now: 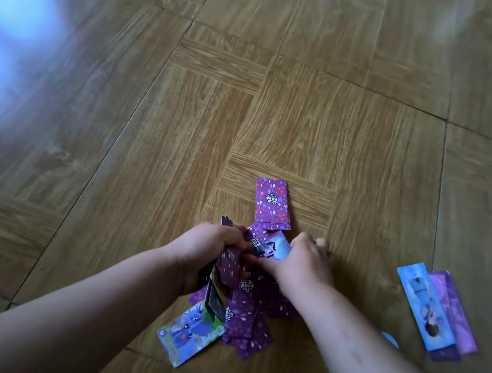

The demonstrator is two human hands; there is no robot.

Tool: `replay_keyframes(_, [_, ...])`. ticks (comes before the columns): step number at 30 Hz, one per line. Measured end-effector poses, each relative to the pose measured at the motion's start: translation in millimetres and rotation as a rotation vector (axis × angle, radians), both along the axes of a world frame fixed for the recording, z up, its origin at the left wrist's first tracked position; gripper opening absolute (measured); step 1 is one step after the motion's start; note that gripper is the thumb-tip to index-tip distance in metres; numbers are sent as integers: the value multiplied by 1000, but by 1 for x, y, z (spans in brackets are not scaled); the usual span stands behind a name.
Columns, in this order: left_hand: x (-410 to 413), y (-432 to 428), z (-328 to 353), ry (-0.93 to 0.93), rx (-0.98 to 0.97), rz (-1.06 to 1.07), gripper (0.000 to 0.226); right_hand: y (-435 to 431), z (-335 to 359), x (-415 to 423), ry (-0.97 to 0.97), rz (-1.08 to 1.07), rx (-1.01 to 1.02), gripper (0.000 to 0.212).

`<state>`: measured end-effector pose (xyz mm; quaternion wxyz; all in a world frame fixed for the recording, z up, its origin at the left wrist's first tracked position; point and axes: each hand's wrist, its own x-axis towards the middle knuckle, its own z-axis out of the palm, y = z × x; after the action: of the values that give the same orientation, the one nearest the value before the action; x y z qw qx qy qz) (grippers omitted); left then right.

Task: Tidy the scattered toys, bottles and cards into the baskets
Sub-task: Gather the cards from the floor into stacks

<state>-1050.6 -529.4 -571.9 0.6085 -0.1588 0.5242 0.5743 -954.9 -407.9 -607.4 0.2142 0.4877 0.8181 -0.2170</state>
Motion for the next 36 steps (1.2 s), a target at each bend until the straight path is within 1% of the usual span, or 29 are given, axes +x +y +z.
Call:
replay_keyframes(2, [2,-2,1,-5,9,-2,20,-6,3,1,64,-39,-38,81])
replay_keyframes(4, [3,-4,2,-10,27,21,19,-9,8,1,155,-85,-118,65])
replay_keyframes(6, [1,-8,2,21,41,91,26,-8,13,5,230,-135,-187,53])
replay_keyframes(8, [-2,-12,1,143,6,141,29,-1,19,11,306,-208,-258,48])
replay_keyframes(10, [-2,-16,-2,255,-58,152,25,6,28,18,432,-341,-390,42])
replay_keyframes(12, [2,-16,-3,285,-74,133,27,12,42,24,526,-440,-517,38])
replay_keyframes(14, [11,-13,-1,241,-36,94,37,15,53,27,578,-449,-615,34])
replay_keyframes(15, [16,-10,1,224,-12,62,34,15,58,27,601,-438,-650,31])
replay_keyframes(16, [21,-7,4,220,10,33,24,14,62,26,623,-427,-671,29])
replay_keyframes(18, [31,0,9,199,56,11,3,10,66,21,658,-409,-629,22])
replay_keyframes(19, [36,4,12,178,71,18,4,9,65,19,668,-412,-576,20])
replay_keyframes(20, [38,6,13,161,79,27,8,6,66,16,677,-420,-538,22])
replay_keyframes(21, [38,8,14,150,90,44,12,3,68,15,687,-431,-526,29])
replay_keyframes(23, [36,10,15,132,110,87,17,-4,70,15,701,-462,-555,44])
replay_keyframes(24, [34,10,14,128,121,122,20,-6,72,18,712,-487,-592,44])
replay_keyframes(27, [29,9,14,94,116,245,37,-5,78,28,798,-597,-758,18])
replay_keyframes(29, [28,8,15,125,112,261,40,-4,84,36,838,-620,-900,20])
replay_keyframes(32, [32,9,21,247,116,212,42,-7,93,40,855,-568,-981,17])
replay_keyframes(33, [34,10,23,278,124,201,43,-10,96,40,838,-530,-974,19])
replay_keyframes(34, [35,10,24,302,135,194,45,-13,96,40,799,-444,-893,25])
replay_keyframes(35, [37,11,25,313,153,192,47,-15,99,38,742,-318,-731,28])
replay_keyframes(36, [38,12,24,317,154,193,51,-14,98,36,668,-197,-542,26])
